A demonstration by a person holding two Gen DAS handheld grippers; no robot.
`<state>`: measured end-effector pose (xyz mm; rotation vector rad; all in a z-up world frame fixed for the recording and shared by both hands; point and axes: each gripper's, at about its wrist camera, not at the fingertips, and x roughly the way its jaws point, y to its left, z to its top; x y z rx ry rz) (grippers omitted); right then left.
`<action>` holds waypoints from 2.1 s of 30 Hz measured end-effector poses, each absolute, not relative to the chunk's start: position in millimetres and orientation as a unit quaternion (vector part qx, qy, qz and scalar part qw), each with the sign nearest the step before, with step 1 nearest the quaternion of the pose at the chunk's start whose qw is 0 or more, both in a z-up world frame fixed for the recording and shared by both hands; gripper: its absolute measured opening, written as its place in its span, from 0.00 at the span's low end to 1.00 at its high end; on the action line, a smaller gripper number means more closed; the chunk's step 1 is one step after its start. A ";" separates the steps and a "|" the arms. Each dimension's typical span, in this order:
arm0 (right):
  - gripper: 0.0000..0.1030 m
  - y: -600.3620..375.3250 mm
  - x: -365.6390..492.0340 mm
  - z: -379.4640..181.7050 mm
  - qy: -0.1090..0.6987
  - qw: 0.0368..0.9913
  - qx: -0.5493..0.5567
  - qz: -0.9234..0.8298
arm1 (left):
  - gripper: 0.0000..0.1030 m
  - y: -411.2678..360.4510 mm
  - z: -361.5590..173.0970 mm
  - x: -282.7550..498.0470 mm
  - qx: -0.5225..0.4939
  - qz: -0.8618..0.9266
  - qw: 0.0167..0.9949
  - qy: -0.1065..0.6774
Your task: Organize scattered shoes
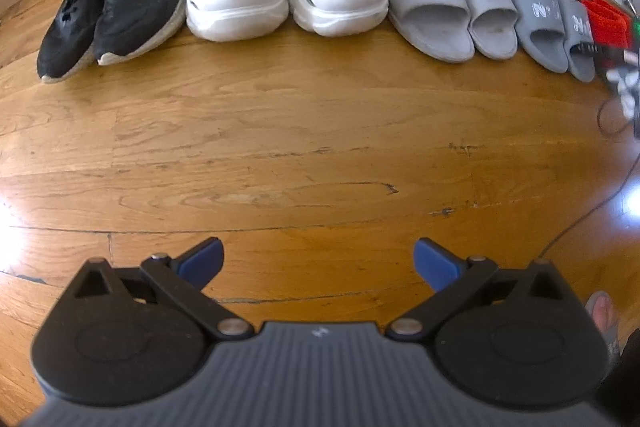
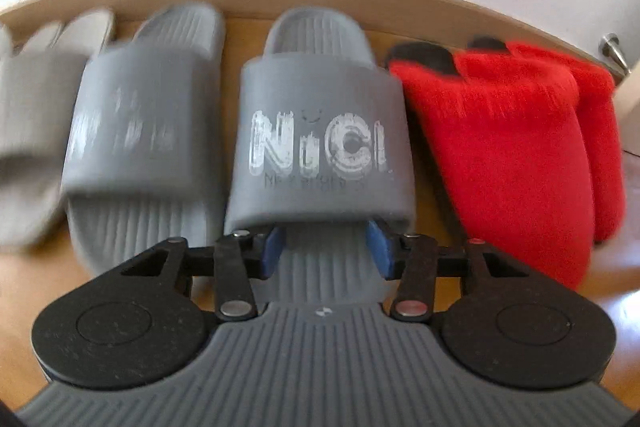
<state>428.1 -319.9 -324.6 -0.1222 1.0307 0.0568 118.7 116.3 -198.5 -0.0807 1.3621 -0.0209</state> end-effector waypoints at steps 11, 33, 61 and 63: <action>0.79 -436.9 363.8 -279.9 0.480 0.877 -0.026 0.019 | 0.99 114.6 -200.9 117.2 -0.038 -0.011 0.772 0.635; 0.64 -502.3 343.0 -290.9 0.429 0.898 0.074 -0.068 | 0.99 106.5 -204.6 120.5 -0.011 -0.003 0.772 0.635; 0.83 -375.2 300.8 -181.6 0.428 0.898 0.097 0.025 | 0.99 95.8 -99.4 168.7 -0.032 0.030 0.841 0.539; 0.83 -336.9 276.7 -116.3 0.447 0.891 0.030 0.068 | 0.99 90.3 -55.7 173.5 -0.017 0.027 0.859 0.510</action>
